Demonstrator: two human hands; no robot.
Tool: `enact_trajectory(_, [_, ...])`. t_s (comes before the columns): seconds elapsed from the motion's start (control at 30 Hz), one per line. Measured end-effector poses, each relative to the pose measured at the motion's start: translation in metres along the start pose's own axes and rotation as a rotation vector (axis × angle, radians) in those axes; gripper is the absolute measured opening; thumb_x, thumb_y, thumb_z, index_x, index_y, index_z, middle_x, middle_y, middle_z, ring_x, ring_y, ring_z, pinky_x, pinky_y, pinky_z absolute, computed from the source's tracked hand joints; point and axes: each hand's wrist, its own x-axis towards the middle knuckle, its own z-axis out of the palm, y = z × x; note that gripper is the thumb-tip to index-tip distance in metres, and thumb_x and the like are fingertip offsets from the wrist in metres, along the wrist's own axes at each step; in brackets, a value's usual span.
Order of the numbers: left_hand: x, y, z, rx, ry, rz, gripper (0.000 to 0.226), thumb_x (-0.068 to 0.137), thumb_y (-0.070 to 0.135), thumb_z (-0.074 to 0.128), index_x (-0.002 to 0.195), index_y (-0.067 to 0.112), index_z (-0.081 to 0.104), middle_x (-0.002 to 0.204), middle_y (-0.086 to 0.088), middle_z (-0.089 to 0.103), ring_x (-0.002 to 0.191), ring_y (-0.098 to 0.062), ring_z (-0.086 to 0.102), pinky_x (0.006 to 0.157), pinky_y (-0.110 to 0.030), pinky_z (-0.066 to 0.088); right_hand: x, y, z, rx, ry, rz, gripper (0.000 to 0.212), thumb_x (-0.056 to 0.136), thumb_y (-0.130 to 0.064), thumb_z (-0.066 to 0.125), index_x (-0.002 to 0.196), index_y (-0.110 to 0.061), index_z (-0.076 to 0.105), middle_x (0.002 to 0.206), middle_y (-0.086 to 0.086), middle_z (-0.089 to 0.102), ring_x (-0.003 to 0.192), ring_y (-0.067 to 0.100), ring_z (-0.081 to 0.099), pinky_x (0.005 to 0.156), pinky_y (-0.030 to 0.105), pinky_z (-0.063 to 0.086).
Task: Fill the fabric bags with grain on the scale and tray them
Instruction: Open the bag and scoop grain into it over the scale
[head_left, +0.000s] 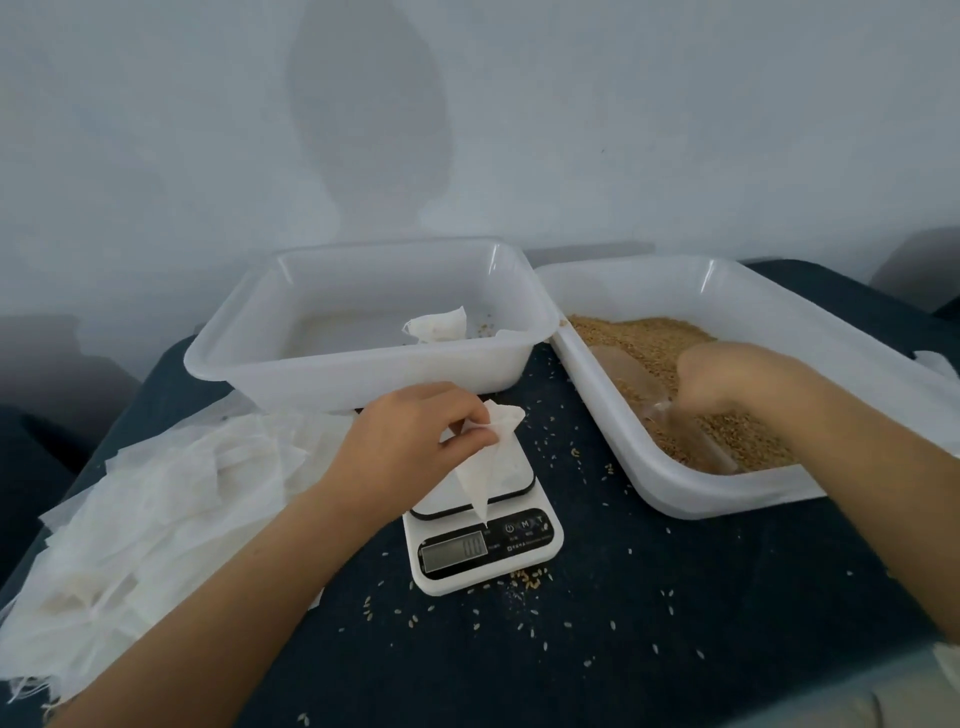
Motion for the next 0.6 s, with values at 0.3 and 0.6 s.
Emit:
enact_trajectory(0.3, [0.004, 0.008, 0.011, -0.049, -0.029, 0.035, 0.007, 0.082, 0.022, 0.07, 0.08, 0.016, 0.067, 0.075, 0.011, 0.061, 0.068, -0.008, 0.054, 0.062, -0.031, 0.048, 0.014, 0.005, 0.014, 0.204, 0.13, 0.022, 0.039, 0.092, -0.045, 0.052, 0.07, -0.013, 0.051, 0.076, 0.002, 0.06, 0.069, 0.016, 0.058, 0.055, 0.027, 0.04])
enact_trajectory(0.6, [0.008, 0.01, 0.017, -0.065, -0.03, 0.054, 0.003, 0.081, 0.017, 0.07, 0.081, 0.014, 0.068, 0.076, 0.009, 0.063, 0.067, -0.006, 0.054, 0.062, -0.032, 0.051, 0.004, 0.011, -0.015, 0.159, 0.152, 0.018, 0.033, 0.093, -0.034, 0.054, 0.094, -0.003, 0.065, 0.08, 0.008, 0.065, 0.066, 0.02, 0.058, 0.056, 0.027, 0.042])
